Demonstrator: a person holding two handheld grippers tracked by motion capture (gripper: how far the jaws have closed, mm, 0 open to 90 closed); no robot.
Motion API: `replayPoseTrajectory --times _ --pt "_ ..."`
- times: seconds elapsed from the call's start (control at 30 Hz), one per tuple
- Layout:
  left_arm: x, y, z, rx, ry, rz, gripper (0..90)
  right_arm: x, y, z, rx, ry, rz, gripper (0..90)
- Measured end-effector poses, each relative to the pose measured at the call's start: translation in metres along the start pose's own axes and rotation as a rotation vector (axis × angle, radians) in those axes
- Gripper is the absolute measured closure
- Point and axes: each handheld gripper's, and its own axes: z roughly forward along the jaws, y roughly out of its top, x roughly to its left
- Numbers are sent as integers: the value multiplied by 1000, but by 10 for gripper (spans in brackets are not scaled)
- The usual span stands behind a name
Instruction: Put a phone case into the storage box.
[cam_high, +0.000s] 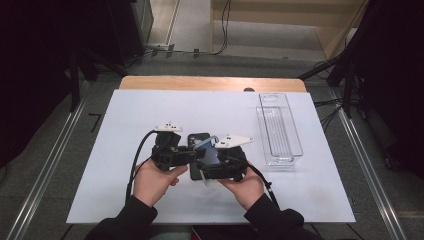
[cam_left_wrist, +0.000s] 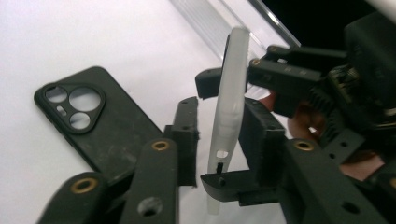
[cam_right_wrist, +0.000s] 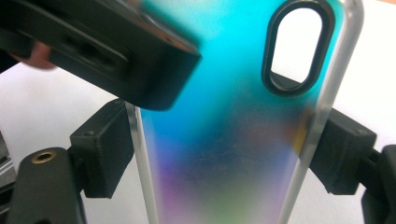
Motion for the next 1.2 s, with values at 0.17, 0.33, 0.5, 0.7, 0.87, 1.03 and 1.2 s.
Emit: replayPoseTrajectory --times 0.17,0.33,0.5,0.7,0.87,1.03,1.2 --pt "1 4 -8 5 -3 13 608 -6 0 1 6 11 18 160" --pt "3 6 -14 5 -27 14 497 -17 -1 -1 2 58 17 160" --pt "7 4 -17 27 -54 67 400 -25 -1 -4 -8 87 7 160" --pt "9 -2 -16 70 -67 186 335 -34 1 -12 -27 128 -20 160" --pt "12 -6 -13 86 -92 224 334 -38 2 -17 -28 157 -39 159" --pt "19 -13 -10 108 -100 259 334 -42 2 -20 -26 173 -44 159" --pt "28 -22 -6 108 -103 281 333 -46 3 -23 -30 180 -36 159"
